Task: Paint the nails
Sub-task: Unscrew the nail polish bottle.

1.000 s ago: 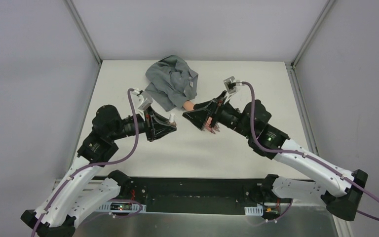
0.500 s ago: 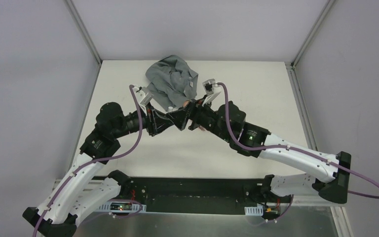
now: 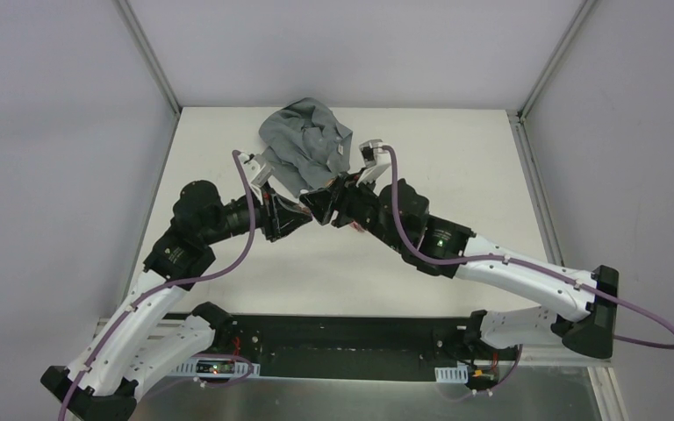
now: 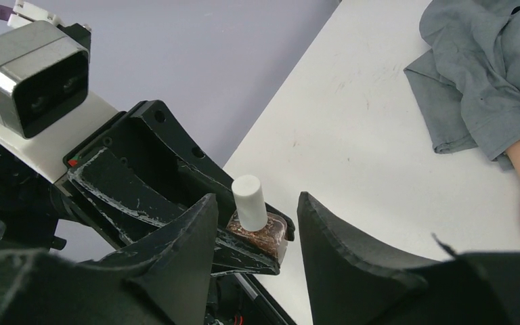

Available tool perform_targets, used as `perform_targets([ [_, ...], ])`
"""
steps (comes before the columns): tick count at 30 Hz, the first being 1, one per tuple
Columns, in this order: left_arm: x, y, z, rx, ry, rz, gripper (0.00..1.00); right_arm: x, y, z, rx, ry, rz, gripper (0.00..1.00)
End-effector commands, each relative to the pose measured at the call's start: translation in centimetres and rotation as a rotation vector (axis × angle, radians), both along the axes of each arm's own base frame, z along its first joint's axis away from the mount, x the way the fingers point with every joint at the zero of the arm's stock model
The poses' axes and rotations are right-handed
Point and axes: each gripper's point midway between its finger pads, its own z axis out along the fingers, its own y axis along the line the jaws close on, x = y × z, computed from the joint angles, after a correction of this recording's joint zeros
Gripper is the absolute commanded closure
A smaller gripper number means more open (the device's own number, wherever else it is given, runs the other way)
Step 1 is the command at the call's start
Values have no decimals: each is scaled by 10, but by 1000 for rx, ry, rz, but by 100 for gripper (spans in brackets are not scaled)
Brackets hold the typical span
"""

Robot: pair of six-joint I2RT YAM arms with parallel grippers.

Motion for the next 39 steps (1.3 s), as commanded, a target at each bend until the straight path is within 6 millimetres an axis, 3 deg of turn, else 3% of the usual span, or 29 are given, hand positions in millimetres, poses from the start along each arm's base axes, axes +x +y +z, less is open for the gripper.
perform_targets([
  [1, 3, 0, 6, -16, -16, 1, 100, 2, 3, 30, 52, -40, -9, 51],
  [23, 0, -3, 6, -18, -7, -27, 100, 12, 14, 14, -15, -35, -35, 70],
  [27, -1, -3, 7, -19, -7, -30, 100, 13, 13, 10, -28, -30, -45, 78],
  [33, -5, -6, 9, -26, 1, -60, 100, 15, 7, 4, -41, -29, -54, 100],
  [39, -17, -13, 14, -45, 19, -147, 100, 9, 1, -3, -63, -49, 32, 100],
])
